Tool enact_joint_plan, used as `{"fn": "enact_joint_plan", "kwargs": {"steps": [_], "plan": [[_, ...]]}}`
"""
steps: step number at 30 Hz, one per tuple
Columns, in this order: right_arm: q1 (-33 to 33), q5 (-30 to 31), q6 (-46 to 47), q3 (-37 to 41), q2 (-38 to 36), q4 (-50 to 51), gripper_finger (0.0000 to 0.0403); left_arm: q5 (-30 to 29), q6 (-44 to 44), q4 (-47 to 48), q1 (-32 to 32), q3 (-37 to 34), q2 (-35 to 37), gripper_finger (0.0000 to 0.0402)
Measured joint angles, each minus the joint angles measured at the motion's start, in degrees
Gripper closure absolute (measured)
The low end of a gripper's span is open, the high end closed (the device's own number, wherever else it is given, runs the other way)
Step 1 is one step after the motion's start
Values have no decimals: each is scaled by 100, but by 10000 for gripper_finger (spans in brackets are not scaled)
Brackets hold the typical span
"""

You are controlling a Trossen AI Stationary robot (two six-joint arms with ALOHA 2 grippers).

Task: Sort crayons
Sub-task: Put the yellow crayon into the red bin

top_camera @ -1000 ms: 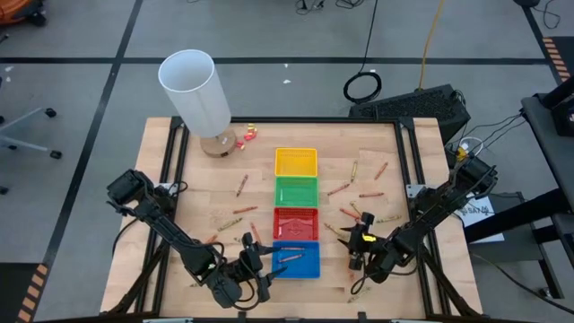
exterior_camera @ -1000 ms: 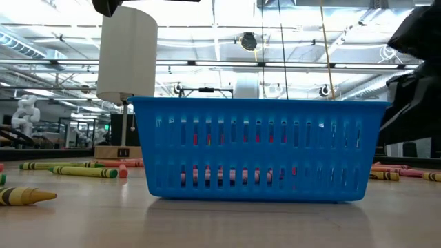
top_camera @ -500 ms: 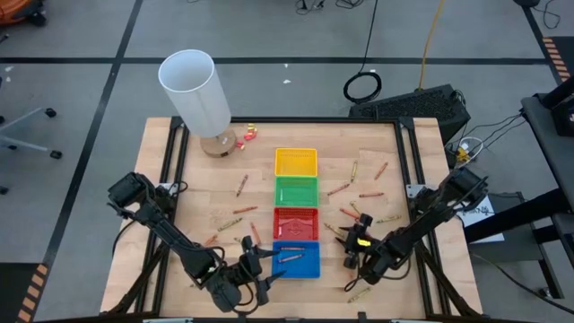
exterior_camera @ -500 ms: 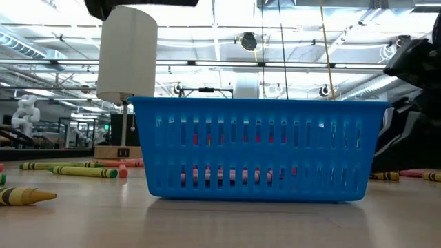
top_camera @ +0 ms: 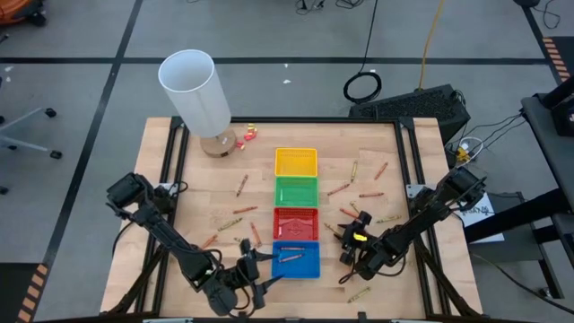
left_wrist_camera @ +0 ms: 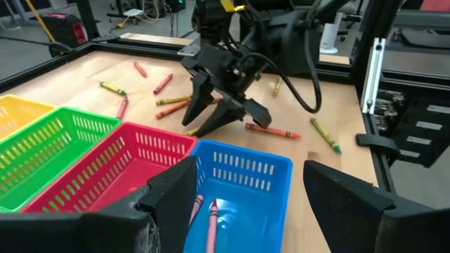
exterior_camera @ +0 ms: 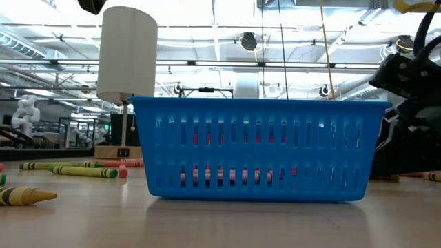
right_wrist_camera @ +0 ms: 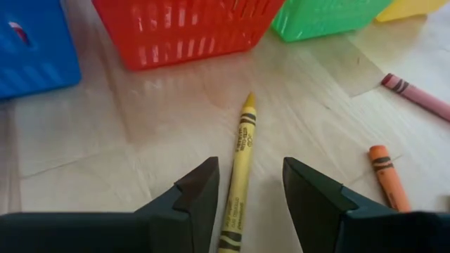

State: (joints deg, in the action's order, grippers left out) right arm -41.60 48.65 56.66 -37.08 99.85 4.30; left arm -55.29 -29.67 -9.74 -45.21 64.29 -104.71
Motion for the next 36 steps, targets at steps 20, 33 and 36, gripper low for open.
{"fn": "enact_joint_plan", "kwargs": {"steps": [20, 33, 36], "plan": [[2, -239, 265, -7, -2, -24, 376, -26, 4, -2, -96, 0, 0, 139], [-16, -585, 129, 3, -285, 90, 395, -36, -150, -106, -96, 4, -294, 139], [-33, -642, -34, 9, -498, 119, 397, -39, -149, -123, -94, 4, -297, 139]]}}
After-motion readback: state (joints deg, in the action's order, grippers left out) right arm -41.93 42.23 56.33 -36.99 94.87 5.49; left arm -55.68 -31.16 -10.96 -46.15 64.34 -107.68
